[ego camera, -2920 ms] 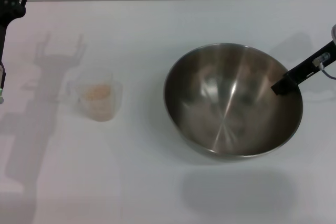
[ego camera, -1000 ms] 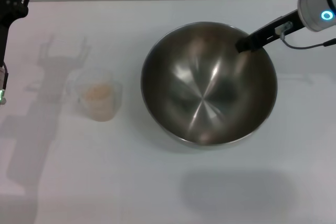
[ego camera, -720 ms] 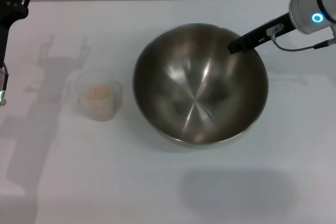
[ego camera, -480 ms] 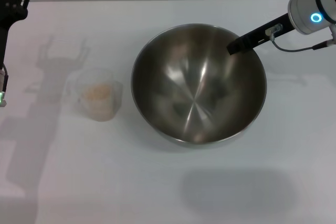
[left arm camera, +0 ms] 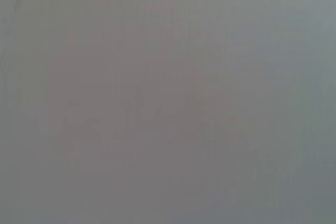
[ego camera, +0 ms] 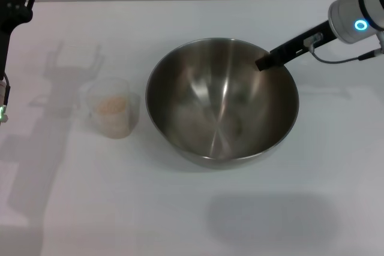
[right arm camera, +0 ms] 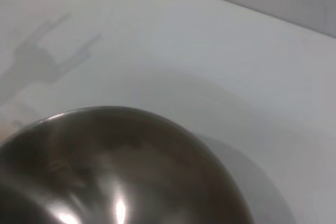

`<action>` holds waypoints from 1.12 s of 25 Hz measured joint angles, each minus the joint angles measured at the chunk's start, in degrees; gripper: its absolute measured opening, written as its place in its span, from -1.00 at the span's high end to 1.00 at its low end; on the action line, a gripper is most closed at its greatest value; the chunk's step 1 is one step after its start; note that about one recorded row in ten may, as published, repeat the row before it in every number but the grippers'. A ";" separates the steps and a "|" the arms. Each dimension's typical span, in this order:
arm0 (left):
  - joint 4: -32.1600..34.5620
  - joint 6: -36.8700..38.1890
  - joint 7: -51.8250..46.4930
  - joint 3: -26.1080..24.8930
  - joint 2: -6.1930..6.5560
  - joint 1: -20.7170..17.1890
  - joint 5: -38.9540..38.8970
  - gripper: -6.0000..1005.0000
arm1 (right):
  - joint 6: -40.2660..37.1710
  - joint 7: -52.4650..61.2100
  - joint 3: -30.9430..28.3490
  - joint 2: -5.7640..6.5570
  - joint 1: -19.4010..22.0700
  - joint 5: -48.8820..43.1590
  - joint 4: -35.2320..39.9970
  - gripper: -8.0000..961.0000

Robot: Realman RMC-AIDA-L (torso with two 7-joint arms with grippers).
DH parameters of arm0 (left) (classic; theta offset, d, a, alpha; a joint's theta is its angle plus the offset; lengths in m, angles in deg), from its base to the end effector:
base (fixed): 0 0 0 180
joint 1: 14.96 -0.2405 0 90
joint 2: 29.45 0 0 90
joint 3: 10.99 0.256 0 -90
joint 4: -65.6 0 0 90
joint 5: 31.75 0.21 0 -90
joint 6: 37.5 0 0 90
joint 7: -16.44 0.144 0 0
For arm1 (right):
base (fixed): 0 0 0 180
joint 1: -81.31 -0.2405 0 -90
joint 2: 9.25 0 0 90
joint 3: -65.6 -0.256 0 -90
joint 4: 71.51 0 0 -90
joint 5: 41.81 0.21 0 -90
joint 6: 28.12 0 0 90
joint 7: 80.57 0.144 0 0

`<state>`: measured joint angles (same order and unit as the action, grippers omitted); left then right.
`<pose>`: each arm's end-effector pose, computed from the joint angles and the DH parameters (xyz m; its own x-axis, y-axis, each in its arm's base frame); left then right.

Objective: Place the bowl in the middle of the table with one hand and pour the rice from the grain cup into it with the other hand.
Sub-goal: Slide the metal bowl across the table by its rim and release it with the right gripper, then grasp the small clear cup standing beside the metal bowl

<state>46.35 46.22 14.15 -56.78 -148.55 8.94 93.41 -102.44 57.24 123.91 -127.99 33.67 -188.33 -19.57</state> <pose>-0.2659 0.3264 0.0061 0.5735 -0.4028 0.7133 0.7231 -0.1603 -0.6719 0.1877 0.4230 0.0002 0.6983 -0.7126 -0.0679 -0.6712 -0.6188 -0.4081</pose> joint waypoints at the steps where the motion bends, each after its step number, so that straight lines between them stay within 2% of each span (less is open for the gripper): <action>1: 0.00 0.18 0.00 0.00 0.00 0.00 0.00 -0.65 | 0.09 -0.06 0.22 0.00 0.09 -0.01 0.52 0.64; 10: 0.00 0.69 0.00 0.00 0.01 -0.33 0.00 -0.65 | 3.85 -0.27 2.89 -0.17 3.07 0.27 12.67 0.30; 11: 0.00 0.72 0.00 0.00 0.01 -0.35 -0.01 -0.65 | 7.62 -0.38 5.01 -0.25 4.92 1.99 15.38 -0.07; 13: 0.01 0.75 0.00 0.00 0.01 -0.39 -0.01 -0.65 | 10.27 -0.43 6.56 -0.27 6.01 3.22 16.66 -0.07; 18: 0.01 0.77 0.00 -0.01 0.10 -0.46 0.00 -0.65 | 27.66 -1.74 17.07 -0.40 11.60 8.58 19.61 -0.07; 24: 0.01 0.74 0.00 0.00 0.18 -0.30 0.03 -0.65 | 55.61 -3.66 30.83 -0.51 17.74 10.93 19.75 -0.07; 28: 0.21 0.49 0.00 0.00 0.18 -0.12 0.00 -0.65 | 74.82 -3.23 38.35 -0.52 20.21 11.02 16.08 -0.07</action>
<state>46.56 46.71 14.15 -56.78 -148.36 8.82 93.41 -27.62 54.01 162.26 -128.51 53.88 -177.31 -3.48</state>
